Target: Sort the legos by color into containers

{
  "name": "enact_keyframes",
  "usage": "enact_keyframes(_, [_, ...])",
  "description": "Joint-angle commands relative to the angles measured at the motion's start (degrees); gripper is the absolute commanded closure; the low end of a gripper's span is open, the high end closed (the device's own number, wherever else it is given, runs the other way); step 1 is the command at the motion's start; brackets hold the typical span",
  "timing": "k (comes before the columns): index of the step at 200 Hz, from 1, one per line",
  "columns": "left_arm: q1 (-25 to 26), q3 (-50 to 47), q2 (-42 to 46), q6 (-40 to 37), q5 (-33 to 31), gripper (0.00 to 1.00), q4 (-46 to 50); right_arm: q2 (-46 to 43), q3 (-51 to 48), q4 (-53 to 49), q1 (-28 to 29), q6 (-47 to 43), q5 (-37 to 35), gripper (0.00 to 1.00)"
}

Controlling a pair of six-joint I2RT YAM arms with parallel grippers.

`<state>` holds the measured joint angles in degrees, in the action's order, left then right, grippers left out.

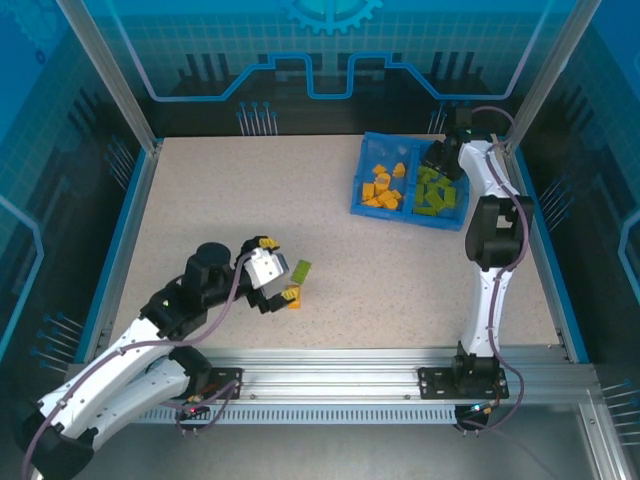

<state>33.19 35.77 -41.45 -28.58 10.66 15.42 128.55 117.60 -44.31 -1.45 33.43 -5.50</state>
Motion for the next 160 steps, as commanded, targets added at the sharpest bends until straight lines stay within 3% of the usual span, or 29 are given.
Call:
enact_keyframes(1, [-2.7, 4.6, -3.8, 11.2, -2.9, 0.01, 3.4, -8.3, -3.8, -2.2, -0.1, 0.3, 1.2, 0.45])
enact_keyframes(32, [-6.4, 9.3, -10.3, 21.1, -3.6, 0.01, 5.9, -22.8, -20.5, 3.4, 0.7, 0.3, 8.5, 0.42])
enact_keyframes(59, [-6.6, 16.0, -18.0, 30.7, -6.5, 0.01, 11.4, -37.0, -34.2, 6.6, 4.0, -1.9, 11.5, 0.39])
enact_keyframes(81, [-6.6, 19.9, -23.5, 45.1, -10.4, 0.01, 14.6, -47.7, -42.9, 6.7, 7.3, -4.1, 17.6, 0.35])
enact_keyframes(94, [-6.5, 21.0, -27.2, 50.2, -10.2, 0.01, 15.8, -53.6, -47.6, 8.0, 11.1, -4.1, 19.4, 0.31])
enact_keyframes(127, [-4.1, 22.2, -36.7, 54.3, -8.9, 0.01, 14.1, -62.4, -55.5, 7.4, 26.3, -4.5, 18.2, 0.21])
enact_keyframes(160, [-0.2, 26.0, -46.5, 55.0, -16.0, 0.01, 17.5, -66.0, -61.6, 6.6, 35.2, 0.0, 17.3, 0.18])
